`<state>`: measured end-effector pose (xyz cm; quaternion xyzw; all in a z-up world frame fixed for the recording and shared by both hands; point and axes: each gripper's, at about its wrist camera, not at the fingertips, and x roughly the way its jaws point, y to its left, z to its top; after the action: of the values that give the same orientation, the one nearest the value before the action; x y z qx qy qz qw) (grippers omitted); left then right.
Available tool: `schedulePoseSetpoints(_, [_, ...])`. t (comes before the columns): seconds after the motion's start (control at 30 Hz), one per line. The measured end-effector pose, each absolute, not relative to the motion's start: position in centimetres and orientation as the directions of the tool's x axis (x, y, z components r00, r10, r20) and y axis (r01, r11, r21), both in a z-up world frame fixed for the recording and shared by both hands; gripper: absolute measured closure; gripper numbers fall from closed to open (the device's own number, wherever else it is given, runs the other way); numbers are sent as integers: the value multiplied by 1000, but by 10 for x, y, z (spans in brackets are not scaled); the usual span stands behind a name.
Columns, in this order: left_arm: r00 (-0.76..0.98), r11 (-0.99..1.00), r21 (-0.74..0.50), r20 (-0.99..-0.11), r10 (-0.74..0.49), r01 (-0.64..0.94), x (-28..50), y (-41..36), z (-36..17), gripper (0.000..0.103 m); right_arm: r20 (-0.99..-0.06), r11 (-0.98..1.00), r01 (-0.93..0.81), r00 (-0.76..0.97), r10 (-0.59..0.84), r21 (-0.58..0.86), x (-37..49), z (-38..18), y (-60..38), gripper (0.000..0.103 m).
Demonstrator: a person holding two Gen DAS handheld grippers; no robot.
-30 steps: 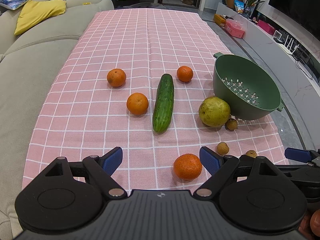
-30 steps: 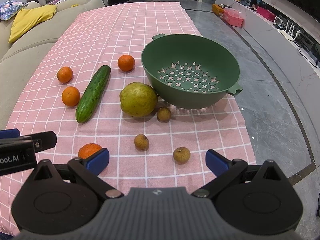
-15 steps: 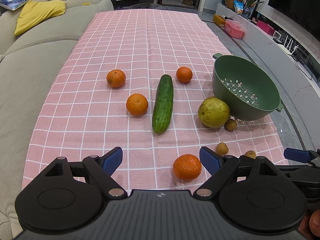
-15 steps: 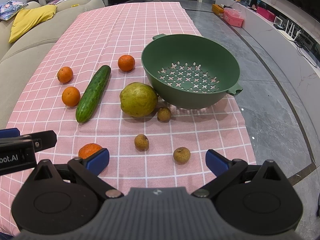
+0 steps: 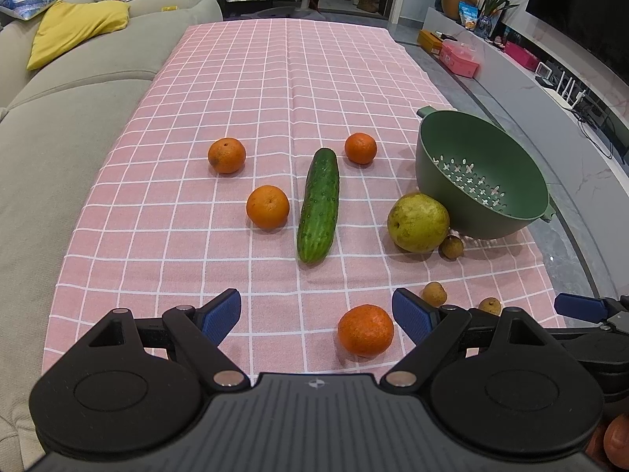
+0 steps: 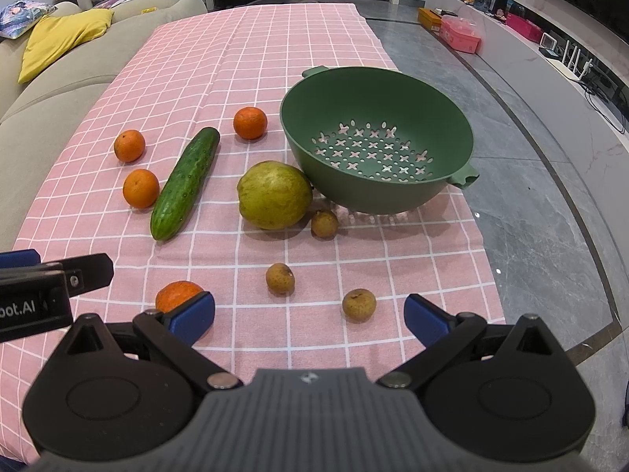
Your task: Organize fruits
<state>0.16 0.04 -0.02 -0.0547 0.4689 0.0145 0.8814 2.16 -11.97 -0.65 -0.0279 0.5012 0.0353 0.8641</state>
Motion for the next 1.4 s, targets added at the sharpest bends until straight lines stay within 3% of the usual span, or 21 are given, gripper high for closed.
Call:
schedulePoseSetpoints(1.23, [576,990,-107,-817,-35,-92,29,20,9,2,-860,997,-75,509,45,7,26,-4,-140,5])
schedulePoseSetpoints(1.4, [602,988,-108,-799,-20,-111,62,45,7,2,-850,998,-57,524,57,32,30,-5,-162,14])
